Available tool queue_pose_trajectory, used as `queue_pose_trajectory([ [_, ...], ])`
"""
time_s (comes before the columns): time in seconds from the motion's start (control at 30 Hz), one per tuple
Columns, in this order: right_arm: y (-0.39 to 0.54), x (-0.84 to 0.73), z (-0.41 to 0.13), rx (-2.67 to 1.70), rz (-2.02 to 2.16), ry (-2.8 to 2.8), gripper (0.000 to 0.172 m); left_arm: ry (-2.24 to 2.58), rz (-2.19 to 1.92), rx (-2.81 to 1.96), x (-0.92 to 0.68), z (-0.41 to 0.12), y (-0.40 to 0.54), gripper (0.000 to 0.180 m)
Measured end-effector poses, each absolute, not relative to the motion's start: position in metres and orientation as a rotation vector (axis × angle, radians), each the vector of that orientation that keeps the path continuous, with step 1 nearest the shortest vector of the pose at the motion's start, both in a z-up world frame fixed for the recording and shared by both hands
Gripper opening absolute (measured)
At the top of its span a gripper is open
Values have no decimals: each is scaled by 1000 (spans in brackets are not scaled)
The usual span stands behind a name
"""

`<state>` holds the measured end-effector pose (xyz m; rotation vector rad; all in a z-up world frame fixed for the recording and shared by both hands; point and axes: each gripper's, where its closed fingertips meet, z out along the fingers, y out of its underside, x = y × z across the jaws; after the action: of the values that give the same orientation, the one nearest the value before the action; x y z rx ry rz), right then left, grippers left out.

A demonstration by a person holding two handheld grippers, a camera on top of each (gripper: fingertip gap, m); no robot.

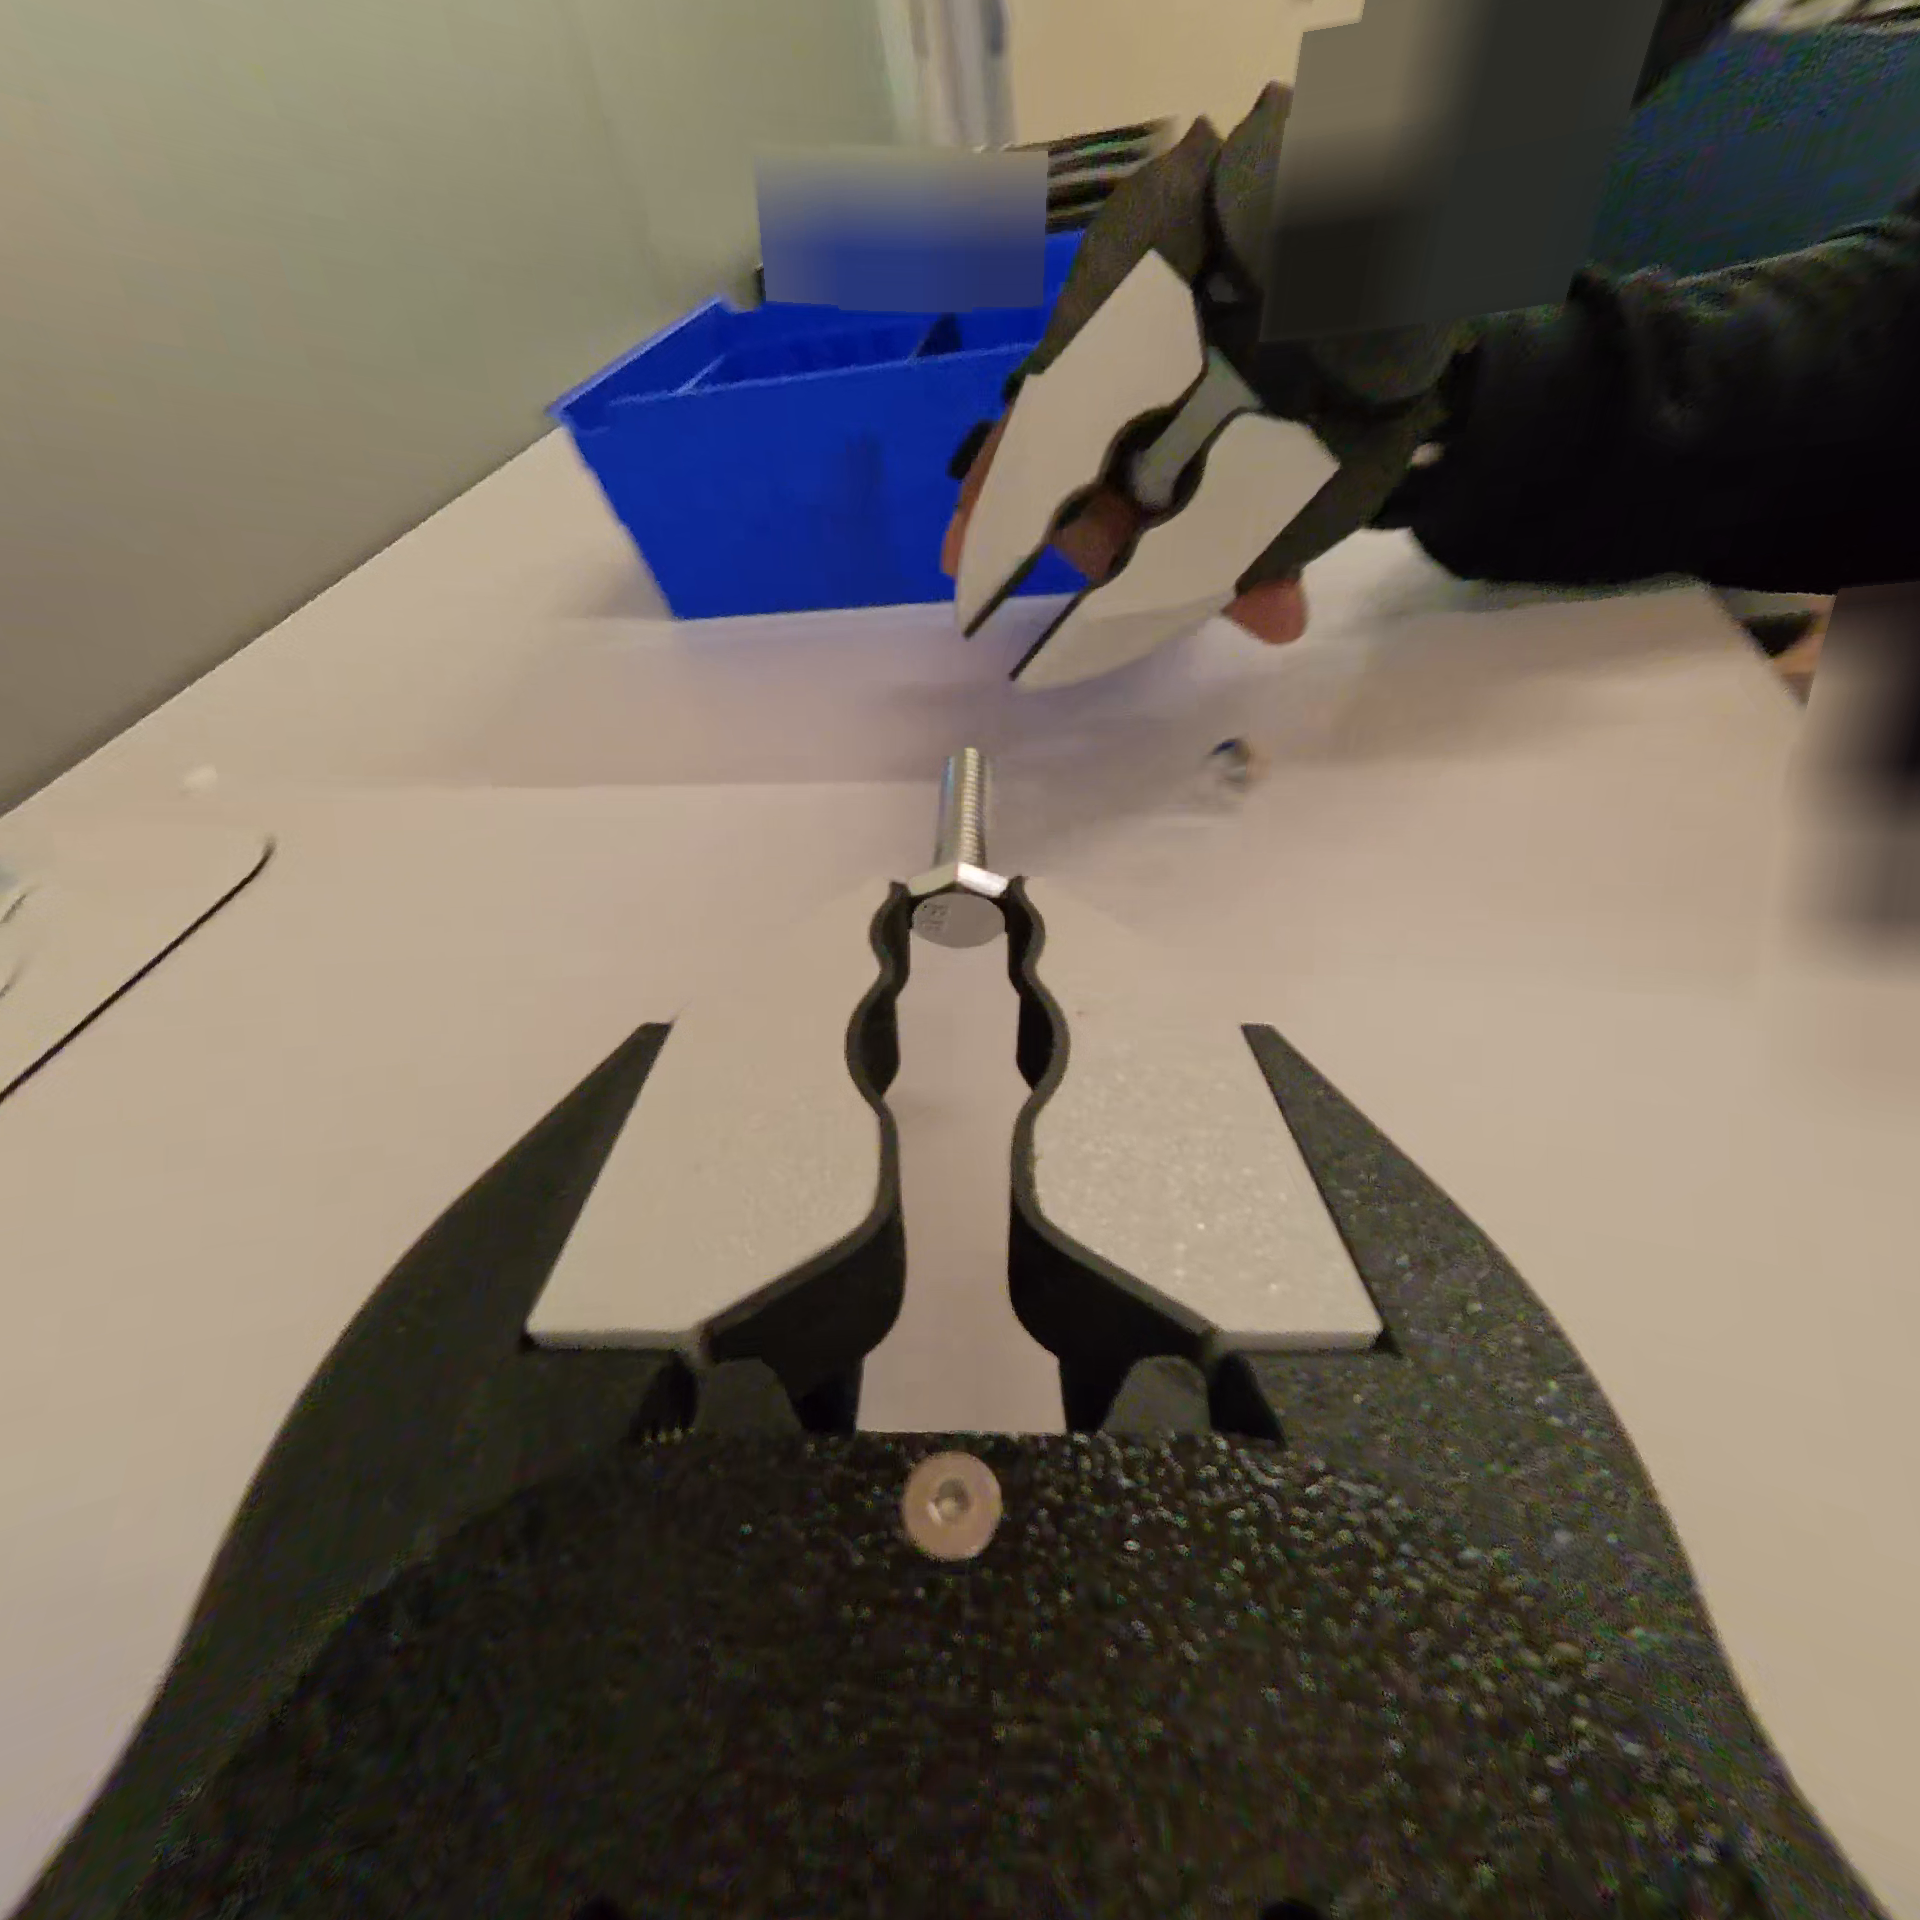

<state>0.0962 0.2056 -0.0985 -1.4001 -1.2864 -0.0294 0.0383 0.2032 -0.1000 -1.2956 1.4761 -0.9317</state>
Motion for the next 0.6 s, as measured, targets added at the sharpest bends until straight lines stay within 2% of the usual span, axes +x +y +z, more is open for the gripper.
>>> queue_pose_trajectory([
  [0.03, 211, 104, -103, -1497, 2, -1238, 21, 1464, -903, -1320, 37, -102, 208, 17],
  [0.13, 213, 122, -104, -1665, 126, -1054, 28, 1420, -816, -1379, 37, -107, 221, 17],
  [0.3, 156, 143, -75, -1647, 358, -765, 29, 1388, -753, -1427, 41, -108, 217, 17],
  [0.37, 118, 153, -71, -1648, 406, -728, 23, 1392, -723, -1446, 42, -110, 209, 17],
  [0.47, 83, 168, -96, -1785, 358, -803, 23, 1395, -725, -1445, 46, -110, 194, 17],
  [0.6, 67, 178, -151, -2025, 247, -980, 39, 1387, -729, -1433, 52, -108, 183, 17],
])
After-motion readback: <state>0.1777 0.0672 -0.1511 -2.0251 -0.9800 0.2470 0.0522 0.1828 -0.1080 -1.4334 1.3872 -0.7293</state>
